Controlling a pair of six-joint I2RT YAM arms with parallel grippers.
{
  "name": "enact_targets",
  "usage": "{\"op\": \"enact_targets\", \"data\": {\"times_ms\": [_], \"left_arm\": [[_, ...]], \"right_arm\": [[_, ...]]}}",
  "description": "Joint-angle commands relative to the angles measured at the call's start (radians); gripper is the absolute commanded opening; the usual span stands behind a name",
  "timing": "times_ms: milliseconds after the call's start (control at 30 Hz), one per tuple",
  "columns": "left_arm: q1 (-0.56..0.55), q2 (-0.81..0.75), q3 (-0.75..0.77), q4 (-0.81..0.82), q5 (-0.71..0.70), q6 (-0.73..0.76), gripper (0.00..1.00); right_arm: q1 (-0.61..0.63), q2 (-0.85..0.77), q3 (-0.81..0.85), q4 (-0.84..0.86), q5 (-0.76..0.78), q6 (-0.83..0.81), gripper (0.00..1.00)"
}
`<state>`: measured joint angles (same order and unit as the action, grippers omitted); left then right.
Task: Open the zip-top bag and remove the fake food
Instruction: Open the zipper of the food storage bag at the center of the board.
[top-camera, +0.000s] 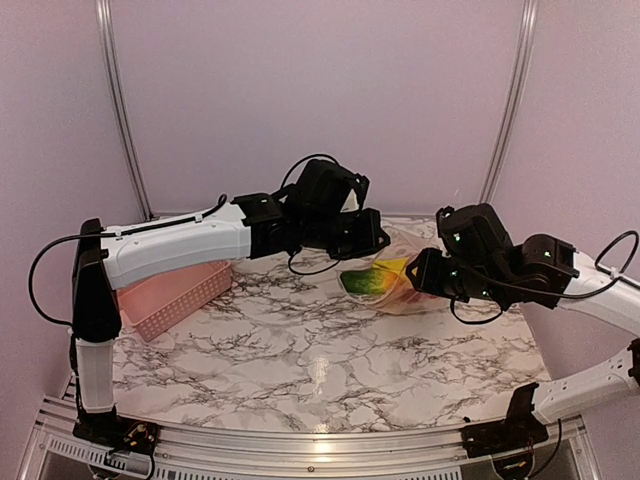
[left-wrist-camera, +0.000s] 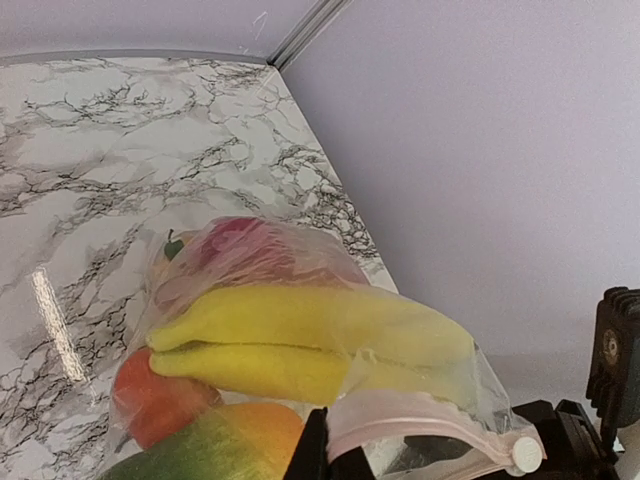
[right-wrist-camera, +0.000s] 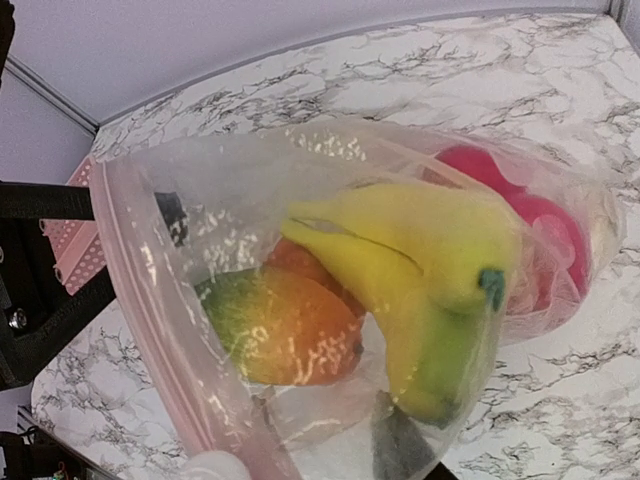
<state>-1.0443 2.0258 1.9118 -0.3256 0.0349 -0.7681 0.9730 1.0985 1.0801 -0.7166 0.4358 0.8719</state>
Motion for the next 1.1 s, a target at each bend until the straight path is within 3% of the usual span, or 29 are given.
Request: {"op": "enact_targets", "data": {"times_ms": [0,167,367,500,833,1067], "left_arm": [[0.003,-0.082,0.003,-0.003,-0.021,0.035,0.00],[-0.020,-0.141,0.053,-0.048,-0.088,0.060,0.00],[-0.065,-0.099,0.200,-0.129,-0.149,0.056,0.00],[-0.063,-0.049,0.222,-0.132,-0.205,0.031,0.00],[-0.063,0.049,0.272,-0.103,-0.183,0.010,0.00],[-0.063,0.035,0.245,-0.090,-0.119,0.041,0.00]], "right_arm": [[0.009,-0.034,0.017,0.024,0.039,0.006,0.35],[0.004,-0.042,0.097,-0.041,0.077,-0.048,0.38],[-0.021,-0.060,0.192,-0.050,0.064,-0.092,0.41],[-0.020,-0.091,0.183,-0.037,0.017,-0.083,0.45],[-0.023,-0.165,0.054,-0.076,-0.005,-0.061,0.51],[-0.258,-0.207,0.073,-0.107,-0.138,-0.248,0.54]]}}
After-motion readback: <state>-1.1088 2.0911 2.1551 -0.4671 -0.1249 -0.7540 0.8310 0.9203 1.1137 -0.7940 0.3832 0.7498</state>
